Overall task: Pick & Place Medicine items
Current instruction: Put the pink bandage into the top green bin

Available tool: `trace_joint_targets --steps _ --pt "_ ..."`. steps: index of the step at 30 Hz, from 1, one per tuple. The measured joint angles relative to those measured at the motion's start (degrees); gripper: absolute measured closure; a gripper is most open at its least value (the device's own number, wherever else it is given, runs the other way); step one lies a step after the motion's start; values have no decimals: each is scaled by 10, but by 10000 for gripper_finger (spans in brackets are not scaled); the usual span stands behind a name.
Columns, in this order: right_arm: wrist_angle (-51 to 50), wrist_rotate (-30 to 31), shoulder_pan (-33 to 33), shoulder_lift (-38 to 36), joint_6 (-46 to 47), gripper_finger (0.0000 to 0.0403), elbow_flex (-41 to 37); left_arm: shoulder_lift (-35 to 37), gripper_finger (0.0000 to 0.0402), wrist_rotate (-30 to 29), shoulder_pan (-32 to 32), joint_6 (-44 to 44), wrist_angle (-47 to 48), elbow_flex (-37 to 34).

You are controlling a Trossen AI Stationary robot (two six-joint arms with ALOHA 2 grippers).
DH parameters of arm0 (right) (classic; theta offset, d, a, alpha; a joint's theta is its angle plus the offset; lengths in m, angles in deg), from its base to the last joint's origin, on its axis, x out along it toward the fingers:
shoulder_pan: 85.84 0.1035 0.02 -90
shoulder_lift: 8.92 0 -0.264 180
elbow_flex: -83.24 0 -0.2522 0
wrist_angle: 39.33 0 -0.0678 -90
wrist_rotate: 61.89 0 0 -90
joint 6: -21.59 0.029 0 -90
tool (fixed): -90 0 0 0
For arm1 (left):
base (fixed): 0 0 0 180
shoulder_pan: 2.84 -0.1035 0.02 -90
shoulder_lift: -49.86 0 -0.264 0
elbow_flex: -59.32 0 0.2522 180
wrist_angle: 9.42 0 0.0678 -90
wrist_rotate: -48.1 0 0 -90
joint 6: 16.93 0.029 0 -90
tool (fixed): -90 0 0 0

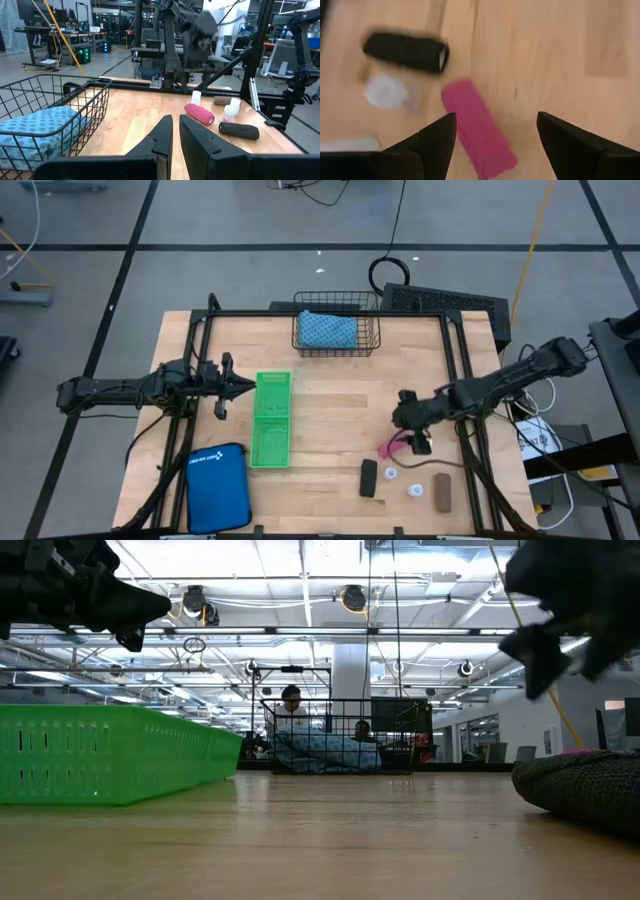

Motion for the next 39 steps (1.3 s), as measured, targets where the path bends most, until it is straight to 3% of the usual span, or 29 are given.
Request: trace_joint_targets --steps 10,18,23,28,34,39 --pt "37 -14 36 99 -12 154 -37 0 362 0 0 0 0 0" --pt "41 31 34 137 -72 201 -37 0 362 0 0 0 0 0" --pt "72 35 22 138 -108 252 -37 0 362 0 0 0 0 0" --pt "105 95 2 108 -117 290 -38 0 362 0 0 0 0 0" --pt "172 180 -34 59 -167 294 -38 0 362 0 0 0 0 0" --pt "307 197 -84 53 -138 289 -38 0 362 0 0 0 0 0"
